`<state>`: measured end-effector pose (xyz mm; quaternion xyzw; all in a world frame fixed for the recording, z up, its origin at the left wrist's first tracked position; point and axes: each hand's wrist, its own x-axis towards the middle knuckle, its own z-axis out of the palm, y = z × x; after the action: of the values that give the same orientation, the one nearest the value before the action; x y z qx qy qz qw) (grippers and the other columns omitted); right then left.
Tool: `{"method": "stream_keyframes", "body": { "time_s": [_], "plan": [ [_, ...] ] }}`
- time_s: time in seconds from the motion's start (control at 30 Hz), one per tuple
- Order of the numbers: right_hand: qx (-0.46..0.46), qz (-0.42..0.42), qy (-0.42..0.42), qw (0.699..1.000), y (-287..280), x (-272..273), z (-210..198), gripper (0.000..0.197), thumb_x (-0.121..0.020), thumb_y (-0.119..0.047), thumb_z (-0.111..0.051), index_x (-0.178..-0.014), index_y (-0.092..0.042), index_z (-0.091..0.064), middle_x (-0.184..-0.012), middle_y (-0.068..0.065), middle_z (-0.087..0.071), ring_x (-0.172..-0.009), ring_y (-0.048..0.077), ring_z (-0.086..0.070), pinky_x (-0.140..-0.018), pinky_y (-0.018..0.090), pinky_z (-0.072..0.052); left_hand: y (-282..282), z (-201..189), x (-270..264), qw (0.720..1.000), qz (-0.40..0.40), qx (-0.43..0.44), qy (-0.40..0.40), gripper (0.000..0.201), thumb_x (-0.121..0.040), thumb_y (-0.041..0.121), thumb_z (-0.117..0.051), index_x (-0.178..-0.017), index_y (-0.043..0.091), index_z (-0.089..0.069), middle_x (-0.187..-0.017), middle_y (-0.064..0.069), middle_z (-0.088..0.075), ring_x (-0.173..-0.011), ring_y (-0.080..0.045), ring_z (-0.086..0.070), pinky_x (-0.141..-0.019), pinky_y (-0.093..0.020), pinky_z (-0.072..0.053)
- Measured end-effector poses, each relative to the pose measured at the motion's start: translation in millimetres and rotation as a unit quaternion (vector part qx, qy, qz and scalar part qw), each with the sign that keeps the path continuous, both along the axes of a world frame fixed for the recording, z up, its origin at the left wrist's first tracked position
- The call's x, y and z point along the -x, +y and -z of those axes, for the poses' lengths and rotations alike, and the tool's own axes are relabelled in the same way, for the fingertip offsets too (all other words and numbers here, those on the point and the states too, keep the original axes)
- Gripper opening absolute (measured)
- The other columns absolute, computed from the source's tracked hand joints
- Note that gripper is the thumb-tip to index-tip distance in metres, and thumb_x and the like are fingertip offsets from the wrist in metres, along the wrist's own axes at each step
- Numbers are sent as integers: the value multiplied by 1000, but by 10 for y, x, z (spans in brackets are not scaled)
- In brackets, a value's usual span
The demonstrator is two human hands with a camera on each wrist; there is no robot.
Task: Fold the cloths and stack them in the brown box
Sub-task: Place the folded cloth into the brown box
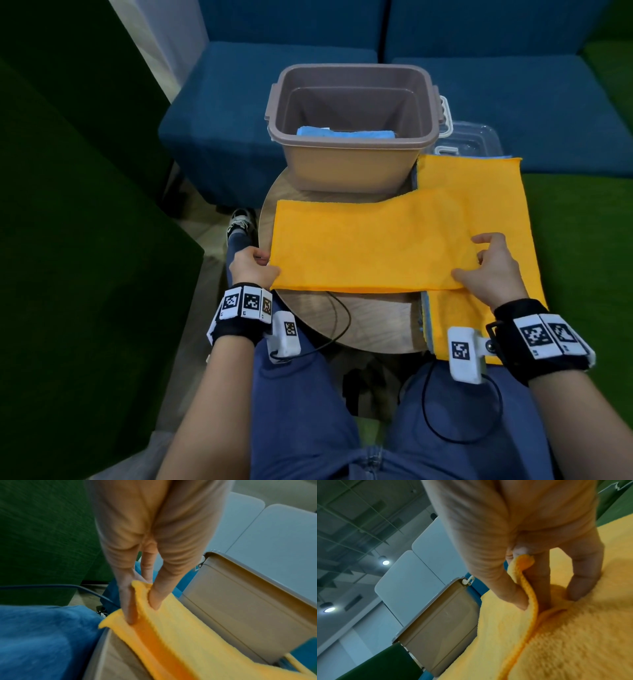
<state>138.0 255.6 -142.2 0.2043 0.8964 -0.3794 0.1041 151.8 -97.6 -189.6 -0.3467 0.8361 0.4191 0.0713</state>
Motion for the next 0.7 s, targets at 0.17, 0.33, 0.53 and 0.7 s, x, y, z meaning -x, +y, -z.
{"method": "stream_keyframes", "body": {
  "time_s": [0.17,0.33,0.53,0.7],
  "plan": [
    [-11,7,7,1000,18,-25,38,61,-80,-5,-74,-131,-8,-39,-103,9,-46,-95,25,-48,-79,31,-38,31,58,-40,1000,6,9,20,26,-77,-5,-65,-95,13,-61,-91,-3,-61,-89,-16,-59,-73,-24,-48],
    [-37,6,2,999,39,-46,83,66,-76,-9,-80,-130,-5,-43,-119,18,-56,-115,35,-52,-88,38,-42,73,137,-116,998,9,37,39,26,-76,-5,-66,-96,11,-61,-77,2,-56,-85,-18,-61,-84,-29,-53],
    [-83,-20,-34,996,37,-19,122,65,-80,-21,-78,-133,1,-46,-131,24,-44,-121,38,-45,-100,43,-39,126,97,-46,996,42,80,-24,20,-78,0,-64,-97,3,-63,-99,-14,-55,-93,-24,-54,-79,-34,-49],
    [-68,-31,17,997,37,46,88,31,-91,-22,-66,-106,3,-55,-98,18,-54,-99,37,-52,-76,37,-39,157,32,136,991,92,89,-33,11,-82,9,-60,-91,3,-57,-101,-22,-53,-91,-33,-54,-69,-37,-46]
  ]
}}
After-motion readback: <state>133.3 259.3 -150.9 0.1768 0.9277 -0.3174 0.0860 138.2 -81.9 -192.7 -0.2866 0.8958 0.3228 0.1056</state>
